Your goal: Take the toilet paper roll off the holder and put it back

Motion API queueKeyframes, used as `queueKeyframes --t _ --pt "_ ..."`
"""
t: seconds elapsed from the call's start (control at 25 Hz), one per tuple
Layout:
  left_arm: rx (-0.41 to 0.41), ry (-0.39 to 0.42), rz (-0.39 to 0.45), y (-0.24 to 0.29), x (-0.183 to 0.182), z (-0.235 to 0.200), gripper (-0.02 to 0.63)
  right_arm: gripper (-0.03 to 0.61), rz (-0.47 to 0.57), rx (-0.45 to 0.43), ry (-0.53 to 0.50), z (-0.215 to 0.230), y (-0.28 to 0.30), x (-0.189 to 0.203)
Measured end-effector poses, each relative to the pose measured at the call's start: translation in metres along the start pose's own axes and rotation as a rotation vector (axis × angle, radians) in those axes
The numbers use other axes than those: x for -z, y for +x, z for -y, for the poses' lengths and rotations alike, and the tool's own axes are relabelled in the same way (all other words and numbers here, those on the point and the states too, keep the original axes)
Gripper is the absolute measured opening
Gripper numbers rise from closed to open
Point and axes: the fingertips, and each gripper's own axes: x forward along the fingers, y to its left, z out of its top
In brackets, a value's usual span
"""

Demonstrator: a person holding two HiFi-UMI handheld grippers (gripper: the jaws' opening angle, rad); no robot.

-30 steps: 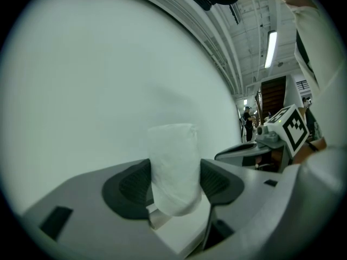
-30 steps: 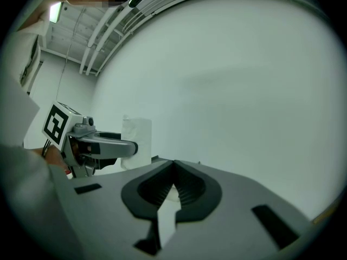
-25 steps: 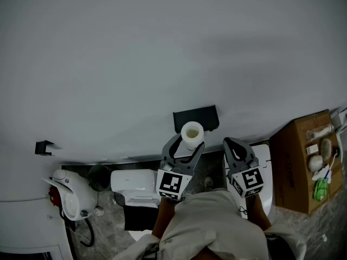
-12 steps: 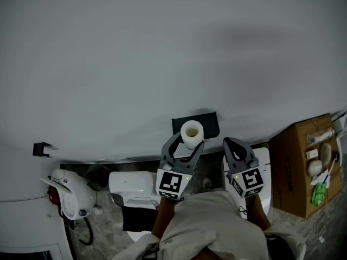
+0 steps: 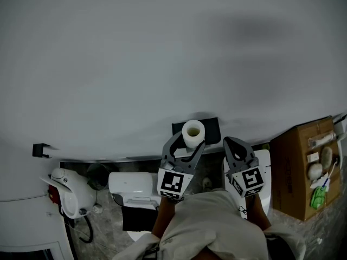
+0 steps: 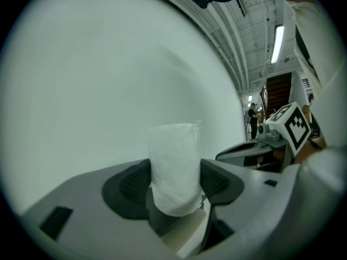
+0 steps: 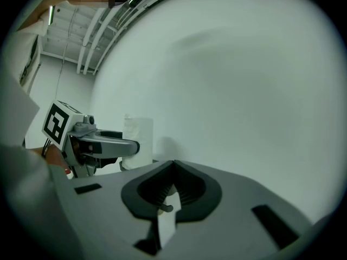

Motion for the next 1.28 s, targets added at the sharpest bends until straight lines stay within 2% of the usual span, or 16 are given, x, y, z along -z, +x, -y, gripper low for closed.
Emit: queueKeyframes --t 0.36,0.84,1.28 --pt "-0.011 0.008 -0.056 0.010 0.012 -0.002 0.282 -0.005 -0.007 -0.002 0.009 0.006 0.007 0.002" --pt "-0.061 0.049 -0.079 0.013 0.014 -0.006 0.285 -0.005 -0.006 -0.011 0.016 0.002 0.005 0.003" --pt "-0.048 0.069 -0.100 0.013 0.016 -0.005 0.339 -0.004 -0.003 -0.015 0.013 0.001 -0.001 0.003"
